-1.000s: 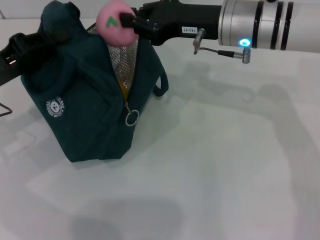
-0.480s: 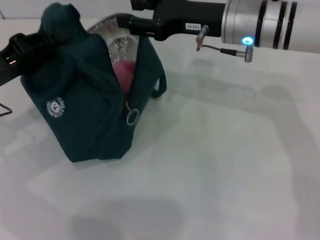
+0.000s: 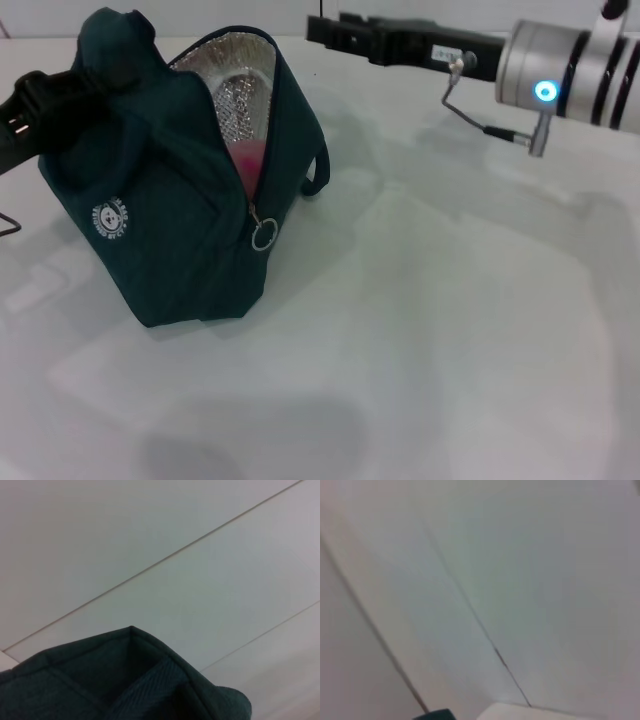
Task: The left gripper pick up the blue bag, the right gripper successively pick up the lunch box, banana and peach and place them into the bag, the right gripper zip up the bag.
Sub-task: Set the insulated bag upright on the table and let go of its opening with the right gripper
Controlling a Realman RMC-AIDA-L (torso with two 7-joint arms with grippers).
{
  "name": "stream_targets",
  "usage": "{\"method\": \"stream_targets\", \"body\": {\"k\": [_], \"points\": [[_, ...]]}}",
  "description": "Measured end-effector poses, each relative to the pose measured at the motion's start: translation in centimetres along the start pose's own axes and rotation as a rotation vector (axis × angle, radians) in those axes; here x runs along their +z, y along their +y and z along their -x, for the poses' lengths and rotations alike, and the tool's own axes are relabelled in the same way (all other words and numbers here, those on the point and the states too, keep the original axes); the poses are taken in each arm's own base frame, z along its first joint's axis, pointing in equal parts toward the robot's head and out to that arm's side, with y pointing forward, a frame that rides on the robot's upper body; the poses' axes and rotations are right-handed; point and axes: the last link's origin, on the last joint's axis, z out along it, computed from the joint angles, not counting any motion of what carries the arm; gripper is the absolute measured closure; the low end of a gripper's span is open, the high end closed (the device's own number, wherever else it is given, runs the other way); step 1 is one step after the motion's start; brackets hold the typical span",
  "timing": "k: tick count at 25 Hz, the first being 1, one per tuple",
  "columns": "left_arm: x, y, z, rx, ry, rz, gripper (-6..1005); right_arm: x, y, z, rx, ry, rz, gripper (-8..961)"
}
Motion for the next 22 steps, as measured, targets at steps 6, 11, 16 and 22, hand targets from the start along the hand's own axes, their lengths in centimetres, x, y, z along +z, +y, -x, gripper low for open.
{"method": "stream_targets", "body": {"k": [6,11,16,22], "points": [[0.1,-0.1,0.2,-0.009,-0.004,0.003,957,0.0,-0.5,-1.7,0.126,0.039,-0.023,366],[0.3,0.0,0.4,-0.006,-0.009,0.008,956,0.6,0.1,-2.6,0.152,0.073,-0.001,368],[0.4,0.0,0.6,-0.008,-0.014,0.011,956,1.1,0.7,-2.6,0.163,0.079,0.017,370],[0.7,0.0,1.3,-0.020,-0.030,0.018,956,1.2,0.5,-2.7,0.164,0.084,0.004,373]]}}
